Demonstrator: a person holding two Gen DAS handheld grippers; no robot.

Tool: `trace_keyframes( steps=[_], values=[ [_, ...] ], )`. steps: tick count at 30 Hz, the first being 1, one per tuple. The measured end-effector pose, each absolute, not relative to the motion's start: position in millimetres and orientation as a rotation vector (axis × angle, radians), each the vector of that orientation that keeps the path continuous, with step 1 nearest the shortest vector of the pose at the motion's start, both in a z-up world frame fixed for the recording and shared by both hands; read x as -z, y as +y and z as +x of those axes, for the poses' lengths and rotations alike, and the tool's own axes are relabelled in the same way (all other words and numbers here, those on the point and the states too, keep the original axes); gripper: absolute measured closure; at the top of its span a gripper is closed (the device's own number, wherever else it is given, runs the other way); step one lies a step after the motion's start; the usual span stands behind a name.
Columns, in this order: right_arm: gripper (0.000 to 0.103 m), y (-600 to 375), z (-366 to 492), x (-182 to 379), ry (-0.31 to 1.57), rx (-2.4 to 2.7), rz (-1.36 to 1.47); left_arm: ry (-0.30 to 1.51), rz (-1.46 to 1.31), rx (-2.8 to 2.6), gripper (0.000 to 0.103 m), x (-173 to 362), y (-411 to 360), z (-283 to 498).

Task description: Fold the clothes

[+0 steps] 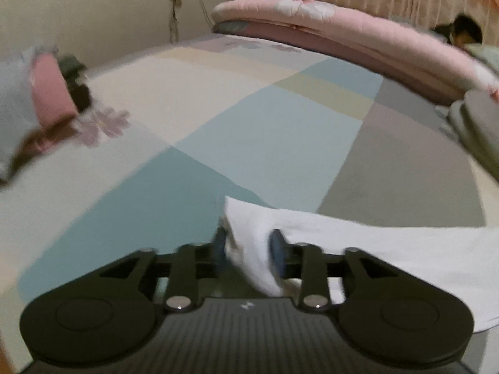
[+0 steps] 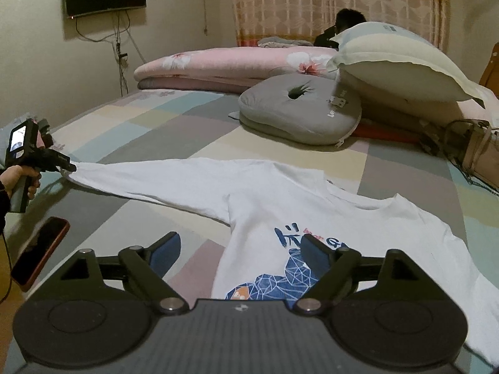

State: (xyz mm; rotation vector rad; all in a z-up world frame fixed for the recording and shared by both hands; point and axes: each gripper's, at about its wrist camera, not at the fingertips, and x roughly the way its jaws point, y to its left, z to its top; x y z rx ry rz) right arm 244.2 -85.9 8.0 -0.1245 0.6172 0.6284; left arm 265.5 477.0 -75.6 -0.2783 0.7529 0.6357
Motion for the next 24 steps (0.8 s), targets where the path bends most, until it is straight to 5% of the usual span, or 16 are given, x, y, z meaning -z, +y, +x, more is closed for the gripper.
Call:
trace_keyframes(
  steps=[10,16,24],
  values=[
    [0.000,-133.1,199.6,-34.9,0.563,-0.606,-0.109,0.742,-0.255,-0.667,0.056,18.2,441.0,236.7],
    [0.000,-171.6,174.0,-19.4,0.625,-0.534,-0.101,0.737,-0.164,-0.393,0.036,-15.0,338.5,227.5],
    [0.000,-216.0,133.6,22.6,0.731,-0.443,-0.120,0.786,0.016,0.075,0.029,-15.4,149.6,203.1]
  ],
)
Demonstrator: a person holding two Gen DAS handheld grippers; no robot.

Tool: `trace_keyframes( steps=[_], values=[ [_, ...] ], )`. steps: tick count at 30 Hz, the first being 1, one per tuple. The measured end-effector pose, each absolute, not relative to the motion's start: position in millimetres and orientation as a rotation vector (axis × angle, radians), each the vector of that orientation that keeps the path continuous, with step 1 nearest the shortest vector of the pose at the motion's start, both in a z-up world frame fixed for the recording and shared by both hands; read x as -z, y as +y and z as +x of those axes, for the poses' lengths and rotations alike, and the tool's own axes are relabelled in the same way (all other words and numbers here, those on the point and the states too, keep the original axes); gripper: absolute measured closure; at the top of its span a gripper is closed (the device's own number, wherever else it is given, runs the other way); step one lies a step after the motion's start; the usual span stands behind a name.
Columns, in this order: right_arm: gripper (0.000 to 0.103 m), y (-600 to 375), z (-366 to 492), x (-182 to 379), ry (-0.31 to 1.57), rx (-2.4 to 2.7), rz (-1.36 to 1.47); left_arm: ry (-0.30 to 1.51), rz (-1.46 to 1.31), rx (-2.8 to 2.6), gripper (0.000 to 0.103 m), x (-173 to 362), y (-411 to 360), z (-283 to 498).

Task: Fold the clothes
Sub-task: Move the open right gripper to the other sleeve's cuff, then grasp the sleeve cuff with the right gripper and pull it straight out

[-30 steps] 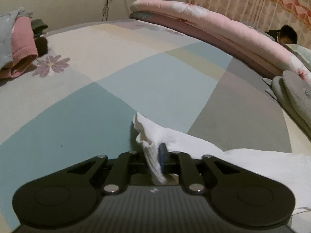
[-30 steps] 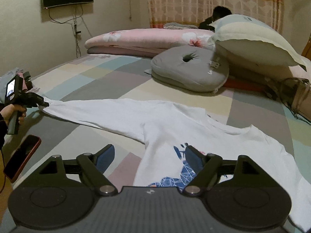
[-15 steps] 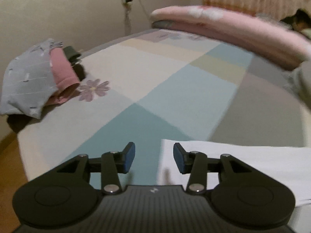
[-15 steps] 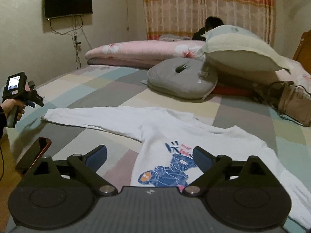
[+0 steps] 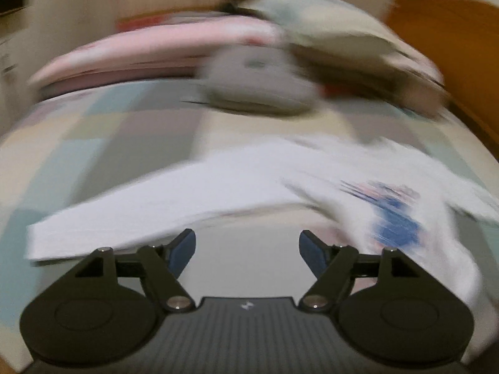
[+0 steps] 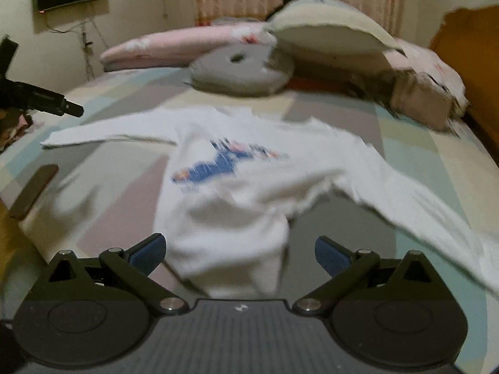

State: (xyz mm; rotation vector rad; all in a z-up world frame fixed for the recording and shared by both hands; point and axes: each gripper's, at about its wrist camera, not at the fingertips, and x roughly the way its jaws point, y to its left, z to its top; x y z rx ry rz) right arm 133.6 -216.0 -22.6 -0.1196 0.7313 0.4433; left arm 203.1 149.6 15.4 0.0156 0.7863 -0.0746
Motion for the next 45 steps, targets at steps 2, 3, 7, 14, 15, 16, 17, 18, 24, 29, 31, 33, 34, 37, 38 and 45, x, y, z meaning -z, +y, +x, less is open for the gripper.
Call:
trace_keyframes(
  steps=[2,3,7,14,15,16,17,18,24,29,31,33,34,37,38,45],
  values=[
    [0.000,-226.2,127.3,32.6,0.749,-0.408,-0.110,0.795,0.061,0.172,0.028,-7.5,103.3,191.5],
    [0.000,-231.1,124.8,36.7,0.753,-0.391,-0.102,0.794,0.085,0.208,0.028,-3.4,85.0,186.1],
    [0.000,-260.0,122.2,47.8,0.767,-0.337,-0.001,0.803,0.184,0.306,0.028,11.6,13.4,163.1],
    [0.000,-342.6,144.3,66.1,0.753,-0.187,0.317,0.708,0.277,0.372,0.021,14.4,-60.0,132.2],
    [0.000,-356.7,148.7,69.7,0.755,-0.156,0.361,0.701,0.276,0.384,0.021,14.6,-66.1,130.5],
    [0.000,-371.8,153.3,73.4,0.758,-0.119,0.401,0.700,0.273,0.396,0.021,14.4,-70.9,129.9],
    [0.000,-386.2,157.1,76.9,0.756,-0.081,0.437,0.702,0.270,0.405,0.021,13.9,-74.7,129.5],
    [0.000,-401.1,160.0,80.2,0.752,-0.041,0.471,0.704,0.266,0.413,0.021,13.6,-78.0,129.5],
    [0.000,-493.7,159.6,96.8,0.668,0.151,0.670,0.688,0.280,0.456,0.020,14.5,-96.5,134.2],
    [0.000,-550.7,161.9,107.9,0.553,0.214,0.780,0.685,0.274,0.471,0.020,17.1,-106.2,139.0],
    [0.000,-570.3,165.6,111.9,0.516,0.229,0.817,0.691,0.279,0.469,0.020,18.8,-109.6,142.1],
    [0.000,-587.3,173.0,118.4,0.484,0.211,0.868,0.698,0.279,0.472,0.020,20.6,-112.4,145.6],
    [0.000,-593.6,177.5,120.7,0.468,0.203,0.881,0.703,0.276,0.474,0.020,21.4,-113.6,147.6],
    [0.000,-606.4,197.5,121.5,0.453,0.195,0.861,0.714,0.277,0.477,0.020,24.1,-118.0,152.8],
    [0.000,-609.1,205.1,119.9,0.458,0.197,0.842,0.717,0.280,0.478,0.020,24.8,-119.6,153.8],
    [0.017,-623.5,232.6,117.9,0.452,0.156,0.756,0.721,0.288,0.480,0.020,27.2,-122.4,154.8]
  ],
)
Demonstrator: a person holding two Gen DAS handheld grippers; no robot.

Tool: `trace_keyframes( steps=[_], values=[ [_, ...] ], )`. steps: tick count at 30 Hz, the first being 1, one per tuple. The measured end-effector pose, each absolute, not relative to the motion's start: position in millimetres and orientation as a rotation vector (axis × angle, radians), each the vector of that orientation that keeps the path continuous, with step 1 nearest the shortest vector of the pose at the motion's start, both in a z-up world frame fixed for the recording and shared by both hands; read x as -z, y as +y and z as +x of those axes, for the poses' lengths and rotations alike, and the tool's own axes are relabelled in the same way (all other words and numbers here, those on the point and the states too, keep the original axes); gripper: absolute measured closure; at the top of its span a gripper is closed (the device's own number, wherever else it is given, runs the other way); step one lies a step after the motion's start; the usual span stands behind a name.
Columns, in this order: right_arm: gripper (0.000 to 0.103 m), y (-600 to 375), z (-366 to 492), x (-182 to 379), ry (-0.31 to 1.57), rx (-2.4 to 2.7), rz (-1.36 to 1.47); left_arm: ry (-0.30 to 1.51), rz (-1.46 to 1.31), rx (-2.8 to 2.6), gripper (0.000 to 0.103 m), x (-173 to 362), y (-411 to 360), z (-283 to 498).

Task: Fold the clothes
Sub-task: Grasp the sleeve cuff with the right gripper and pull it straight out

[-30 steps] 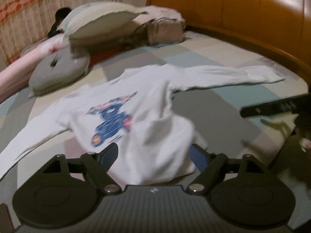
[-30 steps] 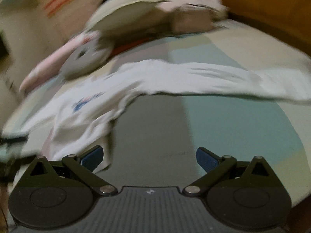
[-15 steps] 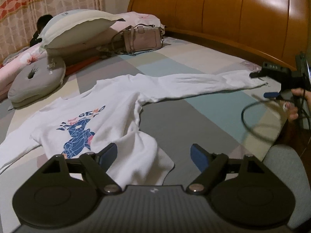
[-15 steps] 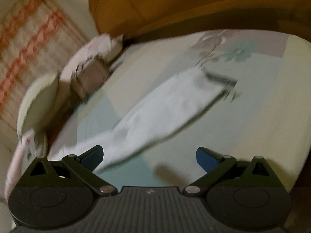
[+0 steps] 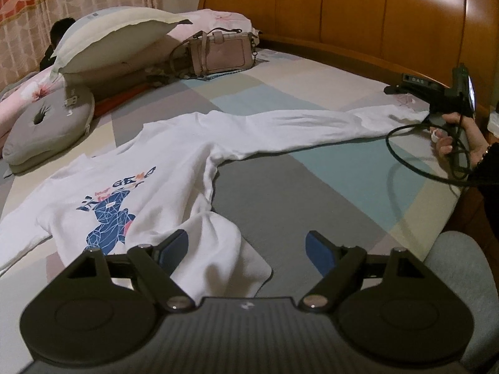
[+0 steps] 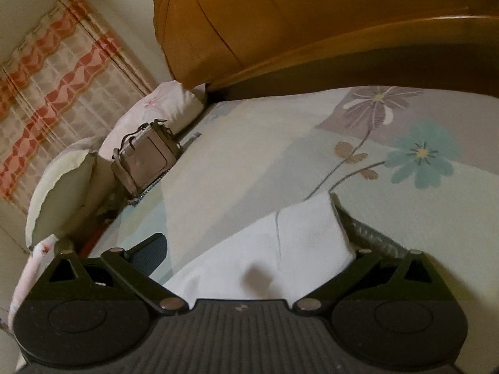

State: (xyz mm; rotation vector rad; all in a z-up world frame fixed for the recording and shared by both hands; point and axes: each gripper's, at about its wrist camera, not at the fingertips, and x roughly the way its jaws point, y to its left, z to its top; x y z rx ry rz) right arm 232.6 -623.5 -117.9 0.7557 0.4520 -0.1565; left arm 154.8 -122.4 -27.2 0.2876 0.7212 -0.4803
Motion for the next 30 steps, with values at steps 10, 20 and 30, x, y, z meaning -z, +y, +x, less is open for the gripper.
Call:
trace_keyframes(
  steps=[10,20,30],
  values=[
    [0.096,-613.2,199.3,90.0,0.478,0.280,0.636,0.701,0.274,0.460,0.020,17.4,-112.7,148.8],
    [0.091,-620.6,162.3,63.0,0.459,0.378,0.592,0.682,0.250,0.488,0.020,11.0,-107.4,141.4],
    [0.084,-578.8,191.2,44.0,0.494,0.302,0.457,0.681,0.239,0.469,0.020,9.8,-98.3,151.8]
  ],
)
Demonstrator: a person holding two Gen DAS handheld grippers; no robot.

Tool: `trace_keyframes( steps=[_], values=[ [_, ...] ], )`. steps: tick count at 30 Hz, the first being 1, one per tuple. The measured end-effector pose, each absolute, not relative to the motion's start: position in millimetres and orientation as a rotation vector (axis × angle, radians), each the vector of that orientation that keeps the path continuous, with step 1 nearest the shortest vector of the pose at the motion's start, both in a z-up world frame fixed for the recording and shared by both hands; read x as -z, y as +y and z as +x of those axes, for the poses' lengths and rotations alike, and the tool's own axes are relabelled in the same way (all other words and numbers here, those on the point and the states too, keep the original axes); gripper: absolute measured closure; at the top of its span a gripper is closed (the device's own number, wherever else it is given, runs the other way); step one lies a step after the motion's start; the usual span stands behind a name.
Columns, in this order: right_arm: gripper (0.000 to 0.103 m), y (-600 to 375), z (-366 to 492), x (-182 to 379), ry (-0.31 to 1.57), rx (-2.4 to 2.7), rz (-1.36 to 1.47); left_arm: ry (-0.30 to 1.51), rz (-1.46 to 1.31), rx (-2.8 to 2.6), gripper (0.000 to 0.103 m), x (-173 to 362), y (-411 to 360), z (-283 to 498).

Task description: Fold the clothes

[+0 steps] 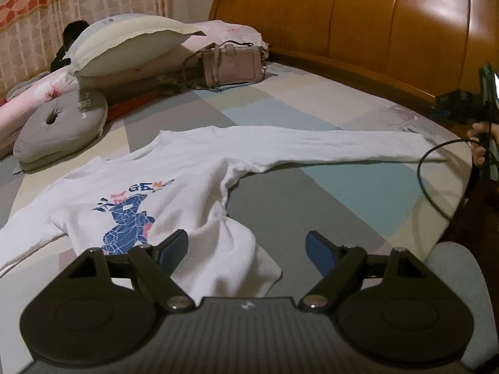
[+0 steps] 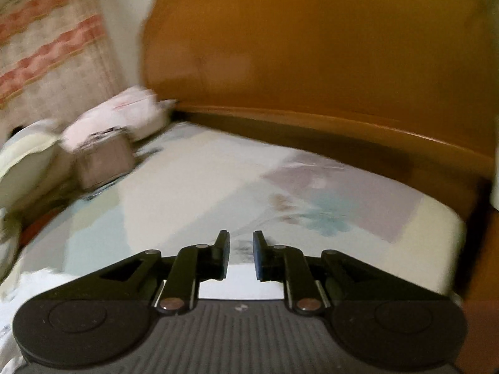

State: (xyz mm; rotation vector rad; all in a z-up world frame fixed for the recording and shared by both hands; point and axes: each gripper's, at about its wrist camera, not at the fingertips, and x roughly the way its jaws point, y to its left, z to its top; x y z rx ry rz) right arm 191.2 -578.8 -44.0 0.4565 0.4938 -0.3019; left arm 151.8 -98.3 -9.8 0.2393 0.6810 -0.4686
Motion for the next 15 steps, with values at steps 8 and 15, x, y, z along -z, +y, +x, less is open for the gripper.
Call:
trace_keyframes(
  steps=[8,15],
  values=[
    [0.084,-466.1,314.4,49.1,0.647,-0.146,0.318,0.688,0.222,0.457,0.020,8.1,-85.0,165.8],
    [0.085,-384.8,376.1,80.3,0.784,-0.325,0.195,0.690,0.192,0.434,0.018,11.1,-70.3,179.4]
  ],
)
